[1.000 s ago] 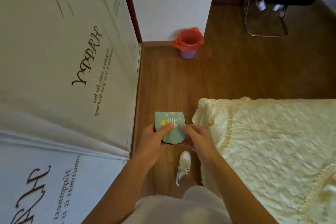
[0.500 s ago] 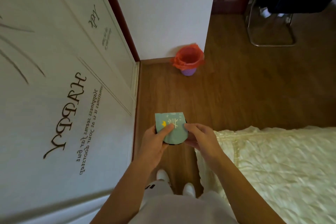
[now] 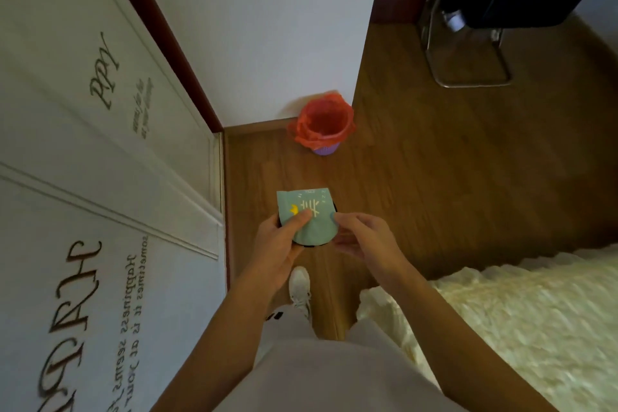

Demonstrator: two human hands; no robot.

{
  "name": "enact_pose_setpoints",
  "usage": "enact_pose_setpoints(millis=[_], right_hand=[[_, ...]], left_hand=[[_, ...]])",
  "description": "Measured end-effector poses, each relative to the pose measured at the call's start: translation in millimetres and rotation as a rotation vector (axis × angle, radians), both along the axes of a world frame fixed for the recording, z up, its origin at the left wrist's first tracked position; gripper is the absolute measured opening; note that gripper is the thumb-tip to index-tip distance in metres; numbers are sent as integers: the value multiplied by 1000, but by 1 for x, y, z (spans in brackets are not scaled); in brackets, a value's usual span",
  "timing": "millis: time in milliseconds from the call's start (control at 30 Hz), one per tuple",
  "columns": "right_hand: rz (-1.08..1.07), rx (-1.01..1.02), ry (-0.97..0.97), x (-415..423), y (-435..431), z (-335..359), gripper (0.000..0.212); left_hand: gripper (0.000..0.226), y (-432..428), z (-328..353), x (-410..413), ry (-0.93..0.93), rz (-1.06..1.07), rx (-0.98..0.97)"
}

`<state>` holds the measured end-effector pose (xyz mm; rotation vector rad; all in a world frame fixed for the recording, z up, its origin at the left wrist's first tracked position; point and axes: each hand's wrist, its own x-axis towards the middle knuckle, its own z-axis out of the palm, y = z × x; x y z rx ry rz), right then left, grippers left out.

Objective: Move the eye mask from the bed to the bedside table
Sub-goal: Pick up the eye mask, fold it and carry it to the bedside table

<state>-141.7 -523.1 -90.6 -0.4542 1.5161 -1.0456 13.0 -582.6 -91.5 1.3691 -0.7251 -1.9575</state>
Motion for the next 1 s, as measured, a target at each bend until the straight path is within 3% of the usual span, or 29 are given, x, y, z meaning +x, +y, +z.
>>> enact_pose_setpoints(millis=[200, 467, 733, 1000], right_hand=[[-95, 3, 21, -18, -82, 11, 23], [-290, 15, -8, -85, -130, 13, 29], [-522, 4, -17, -197, -145, 5, 28], [-726, 3, -3, -362, -137, 16, 24]], left_hand=[[35, -105, 12, -26, 15, -122, -22], [29, -180, 18, -109, 14, -337, -1], [27, -219, 18, -257, 27, -569, -1], [31, -229, 24, -450, 6, -771, 43]])
